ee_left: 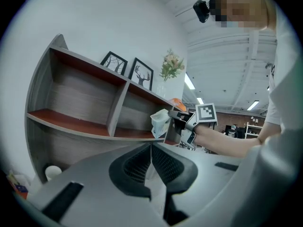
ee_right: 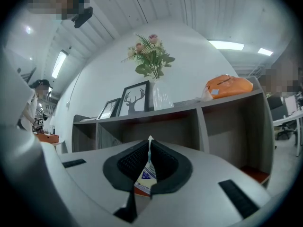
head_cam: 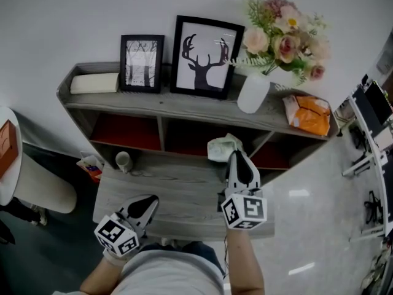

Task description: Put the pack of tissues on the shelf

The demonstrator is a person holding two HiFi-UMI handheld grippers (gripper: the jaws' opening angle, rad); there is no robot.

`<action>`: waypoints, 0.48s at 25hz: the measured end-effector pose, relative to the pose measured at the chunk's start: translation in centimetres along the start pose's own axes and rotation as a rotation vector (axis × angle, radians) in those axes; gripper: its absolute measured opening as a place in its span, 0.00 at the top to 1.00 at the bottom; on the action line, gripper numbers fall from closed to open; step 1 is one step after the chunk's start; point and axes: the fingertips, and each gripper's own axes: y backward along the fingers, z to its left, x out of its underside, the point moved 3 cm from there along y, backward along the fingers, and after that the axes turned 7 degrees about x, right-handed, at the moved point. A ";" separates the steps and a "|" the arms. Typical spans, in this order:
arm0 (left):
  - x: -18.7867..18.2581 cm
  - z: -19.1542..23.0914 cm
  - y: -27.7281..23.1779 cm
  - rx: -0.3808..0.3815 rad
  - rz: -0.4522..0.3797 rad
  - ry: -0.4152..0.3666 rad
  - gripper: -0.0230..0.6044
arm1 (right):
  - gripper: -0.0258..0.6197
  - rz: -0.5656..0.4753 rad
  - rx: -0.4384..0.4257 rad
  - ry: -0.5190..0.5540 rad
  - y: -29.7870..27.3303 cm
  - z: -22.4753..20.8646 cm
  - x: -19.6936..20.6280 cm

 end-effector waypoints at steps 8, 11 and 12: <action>-0.6 0.4 -2.6 -0.047 -0.005 0.002 0.93 | 0.91 -0.053 -0.090 0.010 -3.4 0.1 -1.1; -0.7 0.3 -3.3 -0.062 -0.007 0.004 0.93 | 0.91 -0.038 -0.104 0.012 -4.2 -0.3 0.0; -0.7 0.2 -3.5 -0.067 -0.007 0.003 0.93 | 0.91 -0.028 -0.106 0.009 -4.2 -0.4 0.6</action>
